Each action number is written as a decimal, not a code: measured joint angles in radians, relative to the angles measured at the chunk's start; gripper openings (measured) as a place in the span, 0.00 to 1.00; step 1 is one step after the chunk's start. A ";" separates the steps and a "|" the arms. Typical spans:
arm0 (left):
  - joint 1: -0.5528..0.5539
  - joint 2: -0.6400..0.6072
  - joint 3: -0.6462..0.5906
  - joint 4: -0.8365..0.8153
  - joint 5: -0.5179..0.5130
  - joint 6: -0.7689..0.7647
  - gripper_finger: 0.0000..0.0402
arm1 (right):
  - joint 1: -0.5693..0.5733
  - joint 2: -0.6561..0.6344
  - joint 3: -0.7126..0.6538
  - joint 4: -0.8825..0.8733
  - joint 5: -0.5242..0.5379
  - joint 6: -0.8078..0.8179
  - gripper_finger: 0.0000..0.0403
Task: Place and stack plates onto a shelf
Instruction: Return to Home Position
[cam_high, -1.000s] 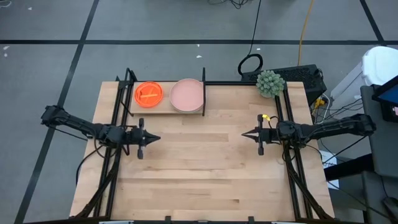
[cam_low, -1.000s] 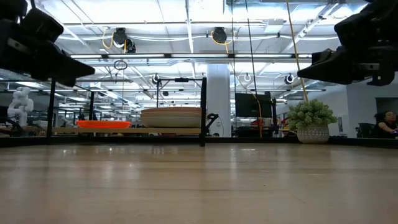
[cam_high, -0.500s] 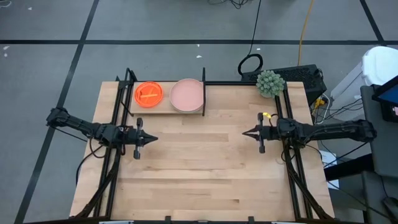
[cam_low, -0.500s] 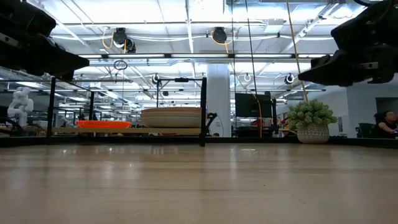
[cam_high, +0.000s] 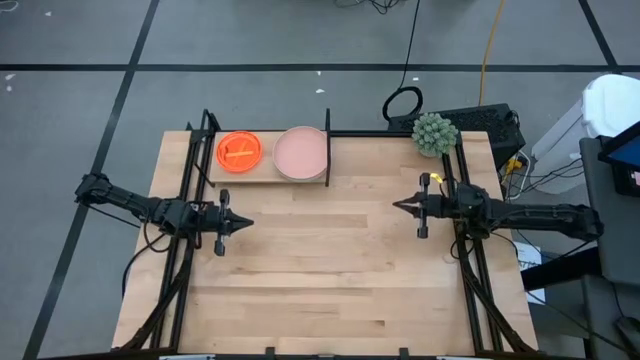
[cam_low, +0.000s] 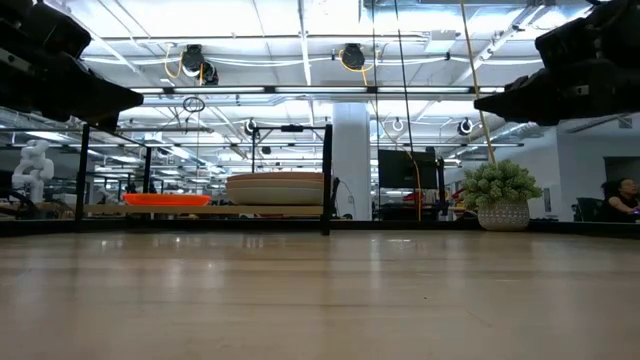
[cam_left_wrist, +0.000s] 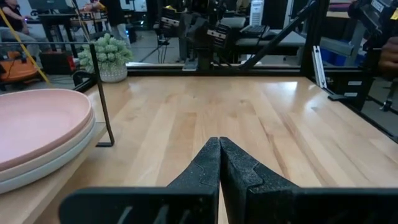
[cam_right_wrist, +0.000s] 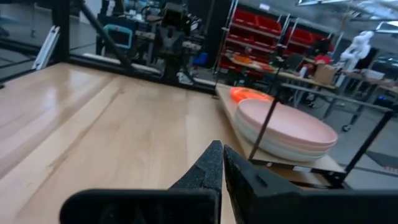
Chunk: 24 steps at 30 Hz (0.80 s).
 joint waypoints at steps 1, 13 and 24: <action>0.000 0.000 0.000 0.000 0.000 0.001 0.01 | -0.005 -0.008 0.000 -0.001 0.000 -0.001 0.00; 0.001 0.000 0.001 -0.010 0.000 -0.003 0.01 | -0.023 -0.059 0.000 -0.029 0.088 0.017 0.00; 0.001 0.000 0.001 -0.012 -0.001 0.009 0.01 | 0.022 -0.207 0.032 -0.213 0.076 0.142 0.00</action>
